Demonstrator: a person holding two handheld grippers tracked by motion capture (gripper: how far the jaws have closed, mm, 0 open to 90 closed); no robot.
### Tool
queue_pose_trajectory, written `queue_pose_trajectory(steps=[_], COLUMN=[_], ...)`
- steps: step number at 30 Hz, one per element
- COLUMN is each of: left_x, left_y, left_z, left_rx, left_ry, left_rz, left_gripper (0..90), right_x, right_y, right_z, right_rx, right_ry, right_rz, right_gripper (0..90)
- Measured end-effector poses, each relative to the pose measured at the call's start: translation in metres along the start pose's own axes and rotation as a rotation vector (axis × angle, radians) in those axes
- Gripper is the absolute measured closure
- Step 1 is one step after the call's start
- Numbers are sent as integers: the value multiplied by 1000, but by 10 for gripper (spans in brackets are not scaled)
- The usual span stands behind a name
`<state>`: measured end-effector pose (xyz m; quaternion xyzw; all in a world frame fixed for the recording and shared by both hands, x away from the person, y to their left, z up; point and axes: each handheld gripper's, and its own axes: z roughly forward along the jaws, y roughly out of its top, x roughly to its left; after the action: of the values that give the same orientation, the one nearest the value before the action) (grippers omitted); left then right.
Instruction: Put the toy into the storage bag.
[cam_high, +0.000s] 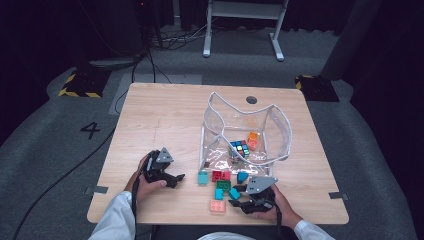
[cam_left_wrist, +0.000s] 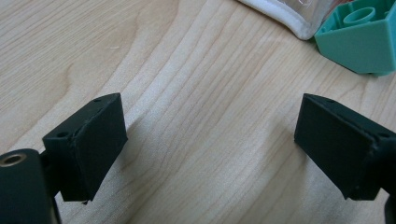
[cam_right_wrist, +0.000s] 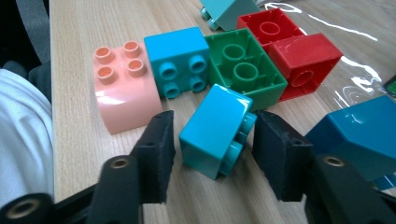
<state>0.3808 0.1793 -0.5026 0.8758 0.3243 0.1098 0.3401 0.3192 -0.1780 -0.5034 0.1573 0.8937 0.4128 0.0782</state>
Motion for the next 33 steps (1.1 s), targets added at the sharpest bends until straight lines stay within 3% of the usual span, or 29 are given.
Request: queue_pose_trajectory(steps=[8, 12, 21, 23, 24, 33], left_x=[0, 0, 0, 0, 0, 0], left_y=[0, 0, 0, 0, 0, 0], left_z=[0, 0, 0, 0, 0, 0], left_rx=[0, 1, -1, 0, 0, 0], left_ry=[0, 1, 0, 0, 1, 0], left_rz=[0, 1, 0, 1, 1, 1], left_gripper=[93, 93, 93, 93, 93, 93], right_x=[2, 3, -1, -3, -2, -10], right_y=[-3, -5, -15, -16, -17, -24], right_z=[-4, -8, -21, -23, -26, -55], right_rx=[-5, 0, 6, -13, -5, -22], right_ry=[-12, -30, -10, -12, -15, -18], right_rz=[26, 20, -3, -33, -16, -36], right_gripper=[669, 673, 676, 676, 676, 676])
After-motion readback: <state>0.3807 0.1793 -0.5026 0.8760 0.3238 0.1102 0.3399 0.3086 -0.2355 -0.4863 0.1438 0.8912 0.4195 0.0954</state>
